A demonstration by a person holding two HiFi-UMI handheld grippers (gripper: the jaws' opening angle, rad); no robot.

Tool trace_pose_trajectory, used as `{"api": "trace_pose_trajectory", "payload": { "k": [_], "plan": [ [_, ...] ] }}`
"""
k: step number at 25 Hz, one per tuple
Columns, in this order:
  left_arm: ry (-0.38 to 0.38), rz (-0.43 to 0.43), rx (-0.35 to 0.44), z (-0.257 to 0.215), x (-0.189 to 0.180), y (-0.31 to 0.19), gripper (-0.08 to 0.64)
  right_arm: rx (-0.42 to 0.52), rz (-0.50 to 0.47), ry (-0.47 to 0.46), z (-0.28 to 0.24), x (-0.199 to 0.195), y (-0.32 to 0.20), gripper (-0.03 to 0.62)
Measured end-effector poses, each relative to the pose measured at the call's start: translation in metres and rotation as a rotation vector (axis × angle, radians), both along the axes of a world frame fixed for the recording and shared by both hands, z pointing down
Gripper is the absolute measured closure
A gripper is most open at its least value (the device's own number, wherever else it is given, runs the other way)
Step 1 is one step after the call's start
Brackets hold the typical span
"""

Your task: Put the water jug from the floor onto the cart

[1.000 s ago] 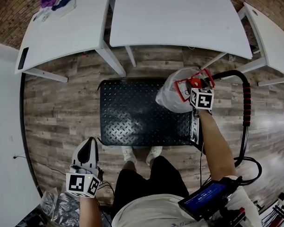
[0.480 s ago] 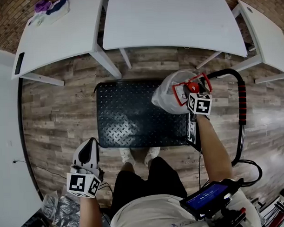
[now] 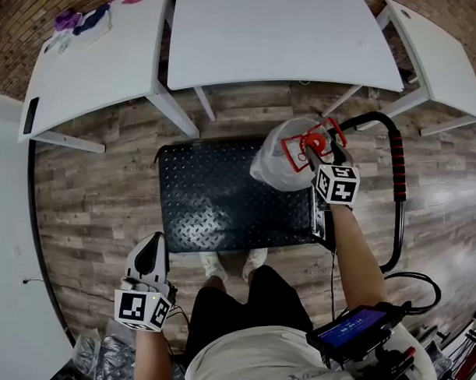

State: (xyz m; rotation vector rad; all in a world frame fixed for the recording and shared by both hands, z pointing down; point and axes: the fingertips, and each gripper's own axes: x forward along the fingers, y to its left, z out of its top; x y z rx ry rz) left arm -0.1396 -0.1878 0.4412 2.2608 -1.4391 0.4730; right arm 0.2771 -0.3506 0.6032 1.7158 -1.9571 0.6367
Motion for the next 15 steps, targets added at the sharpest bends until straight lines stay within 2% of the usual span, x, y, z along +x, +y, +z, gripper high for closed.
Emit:
{"api": "trace_pose_trajectory", "payload": {
  "k": [5, 12, 15],
  "plan": [
    [0.038, 0.060, 0.043, -0.012, 0.004, -0.007, 0.560, 0.133, 0.039, -0.037, -0.069, -0.014, 0.043, 0.278],
    [0.017, 0.199, 0.134, -0.044, 0.005, -0.018, 0.560, 0.272, 0.031, 0.030, -0.167, -0.065, 0.118, 0.277],
    [0.031, 0.272, 0.177, -0.061, 0.008, -0.015, 0.560, 0.315, 0.029, 0.081, -0.202, -0.089, 0.149, 0.278]
  ]
}}
